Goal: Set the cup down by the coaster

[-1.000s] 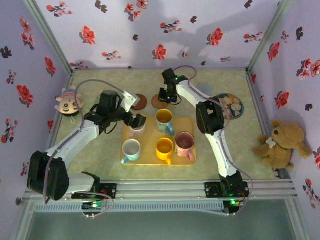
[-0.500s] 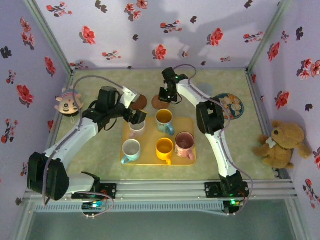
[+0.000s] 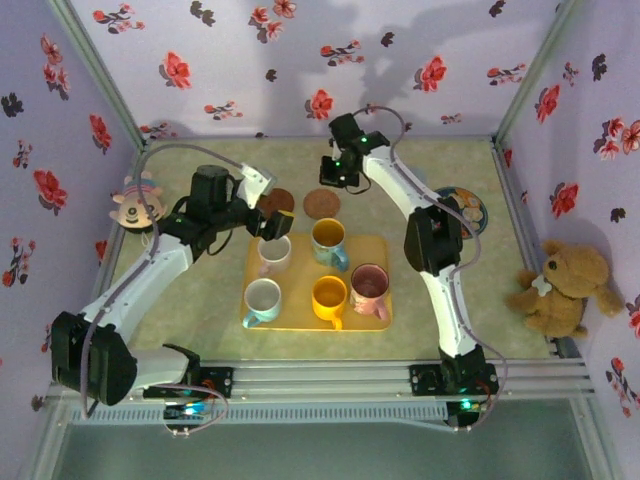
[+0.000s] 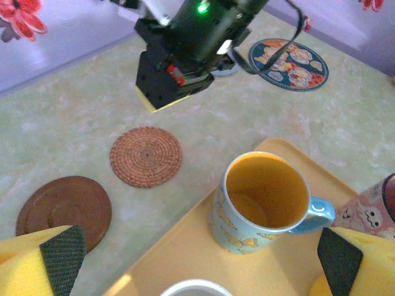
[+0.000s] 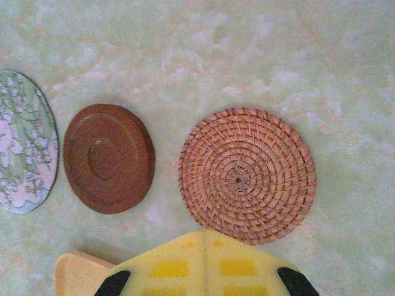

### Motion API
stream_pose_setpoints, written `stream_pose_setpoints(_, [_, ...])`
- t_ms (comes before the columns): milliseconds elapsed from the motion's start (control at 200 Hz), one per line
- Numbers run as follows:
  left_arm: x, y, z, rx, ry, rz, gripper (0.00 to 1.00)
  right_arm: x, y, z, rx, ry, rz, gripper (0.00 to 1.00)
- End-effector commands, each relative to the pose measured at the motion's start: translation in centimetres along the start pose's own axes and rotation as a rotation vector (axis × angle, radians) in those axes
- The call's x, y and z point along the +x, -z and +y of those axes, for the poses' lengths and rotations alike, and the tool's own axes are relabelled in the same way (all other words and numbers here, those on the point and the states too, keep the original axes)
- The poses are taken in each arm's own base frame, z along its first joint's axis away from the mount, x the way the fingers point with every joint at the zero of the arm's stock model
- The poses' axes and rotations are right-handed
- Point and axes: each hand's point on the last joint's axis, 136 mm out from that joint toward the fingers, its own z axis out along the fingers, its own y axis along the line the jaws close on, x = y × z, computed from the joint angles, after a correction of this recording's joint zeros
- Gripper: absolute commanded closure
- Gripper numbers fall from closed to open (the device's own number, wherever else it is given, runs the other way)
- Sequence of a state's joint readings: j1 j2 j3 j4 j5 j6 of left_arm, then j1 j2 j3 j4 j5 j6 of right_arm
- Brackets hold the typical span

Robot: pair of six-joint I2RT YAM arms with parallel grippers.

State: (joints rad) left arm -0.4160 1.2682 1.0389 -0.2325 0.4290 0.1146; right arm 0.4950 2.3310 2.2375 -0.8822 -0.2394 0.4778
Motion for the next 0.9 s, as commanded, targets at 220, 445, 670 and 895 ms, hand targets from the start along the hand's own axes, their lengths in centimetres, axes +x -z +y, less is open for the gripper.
stream_pose_setpoints(220, [-5.0,1.5,1.2,-0.114,0.029,-0.13,0.0,-2.0,9.2,0.7,0.022,0.059,-0.162,1.0])
stream_pose_setpoints(445, [-6.2,0.7,0.8,-0.109,0.048,-0.165,0.0,-1.7,12.4,-1.0,0.042,0.024,-0.235,1.0])
stream_pose_setpoints(670, [-5.8,-1.8,-0.2,-0.077,0.02,-0.125,0.0,-1.6,14.2,-5.8,0.097,-0.058,-0.319,1.0])
stream_pose_setpoints(895, [-6.0,-4.1,-0.9,-0.057,0.015,-0.121,0.0,-1.0,14.5,-11.7,0.219,-0.094,-0.331,1.0])
